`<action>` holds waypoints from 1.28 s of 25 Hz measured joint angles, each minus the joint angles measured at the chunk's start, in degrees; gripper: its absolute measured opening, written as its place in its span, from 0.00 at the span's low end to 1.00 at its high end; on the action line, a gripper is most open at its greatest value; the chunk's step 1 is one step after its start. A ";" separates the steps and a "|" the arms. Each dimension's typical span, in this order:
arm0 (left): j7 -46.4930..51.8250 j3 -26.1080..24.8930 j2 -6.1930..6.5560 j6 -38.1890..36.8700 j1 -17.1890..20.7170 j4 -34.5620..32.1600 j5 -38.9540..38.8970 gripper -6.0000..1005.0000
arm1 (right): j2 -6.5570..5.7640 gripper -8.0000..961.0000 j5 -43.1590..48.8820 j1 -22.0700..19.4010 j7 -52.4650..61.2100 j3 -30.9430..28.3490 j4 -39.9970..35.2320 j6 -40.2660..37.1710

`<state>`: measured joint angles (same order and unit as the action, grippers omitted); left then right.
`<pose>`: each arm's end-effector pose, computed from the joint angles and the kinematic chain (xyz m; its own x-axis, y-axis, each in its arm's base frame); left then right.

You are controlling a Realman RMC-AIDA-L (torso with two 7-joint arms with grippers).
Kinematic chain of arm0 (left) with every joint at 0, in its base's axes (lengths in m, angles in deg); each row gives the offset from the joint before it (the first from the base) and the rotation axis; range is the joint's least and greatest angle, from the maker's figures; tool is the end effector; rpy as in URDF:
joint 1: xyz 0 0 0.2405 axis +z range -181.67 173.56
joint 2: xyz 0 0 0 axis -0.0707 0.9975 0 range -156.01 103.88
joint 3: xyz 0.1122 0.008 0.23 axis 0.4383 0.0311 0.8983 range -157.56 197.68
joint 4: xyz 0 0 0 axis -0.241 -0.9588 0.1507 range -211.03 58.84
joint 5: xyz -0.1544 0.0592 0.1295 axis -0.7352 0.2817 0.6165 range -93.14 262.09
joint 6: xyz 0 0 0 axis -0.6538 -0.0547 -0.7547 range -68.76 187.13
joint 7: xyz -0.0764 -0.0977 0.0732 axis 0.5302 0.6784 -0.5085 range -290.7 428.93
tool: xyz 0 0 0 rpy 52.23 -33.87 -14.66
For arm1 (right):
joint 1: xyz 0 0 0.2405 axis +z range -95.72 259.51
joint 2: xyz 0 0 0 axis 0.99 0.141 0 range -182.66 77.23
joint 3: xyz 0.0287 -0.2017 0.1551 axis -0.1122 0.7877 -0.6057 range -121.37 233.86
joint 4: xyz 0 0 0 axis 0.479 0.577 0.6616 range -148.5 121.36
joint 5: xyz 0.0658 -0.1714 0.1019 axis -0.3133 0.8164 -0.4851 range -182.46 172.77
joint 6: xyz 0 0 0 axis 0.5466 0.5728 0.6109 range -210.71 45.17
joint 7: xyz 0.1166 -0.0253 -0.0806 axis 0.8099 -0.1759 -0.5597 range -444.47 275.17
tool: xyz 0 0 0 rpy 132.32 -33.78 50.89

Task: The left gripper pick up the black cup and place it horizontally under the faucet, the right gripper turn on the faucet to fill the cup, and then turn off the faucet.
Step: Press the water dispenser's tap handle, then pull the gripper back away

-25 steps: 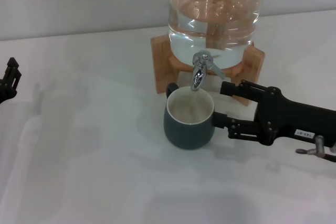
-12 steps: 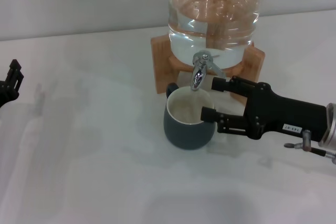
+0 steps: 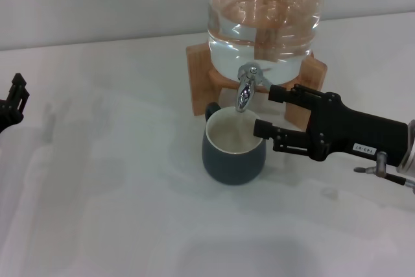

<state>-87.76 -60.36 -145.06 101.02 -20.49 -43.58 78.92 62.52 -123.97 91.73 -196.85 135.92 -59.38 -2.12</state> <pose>-0.3105 0.3515 -0.0170 0.6122 0.1181 0.7819 0.7858 -0.2008 -0.5849 0.2539 0.2818 0.0076 0.6208 -0.1368 -0.7720 -0.4659 -0.8563 -0.2229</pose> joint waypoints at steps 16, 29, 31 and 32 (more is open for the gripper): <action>0.08 -0.06 0.15 -0.10 -0.25 -0.41 0.03 0.54 | -0.02 0.88 -0.56 -0.04 -0.85 -2.30 0.00 -1.53; 0.31 -0.10 0.17 -0.18 -0.17 -0.26 0.02 0.54 | -0.02 0.88 -0.77 -0.08 -1.53 -2.43 0.19 -2.05; 0.54 -0.09 0.15 -0.18 -0.07 -0.42 0.02 0.54 | -0.04 0.88 -0.78 -0.21 -1.52 -2.45 0.20 -1.49; 0.57 -0.12 0.13 -0.18 -0.02 -0.50 0.02 0.54 | -0.09 0.88 -0.78 -0.31 -1.44 -2.65 0.14 -0.64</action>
<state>-87.19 -60.47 -144.92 100.84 -20.51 -44.08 78.93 62.44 -124.75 91.42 -198.29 133.27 -59.23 -2.75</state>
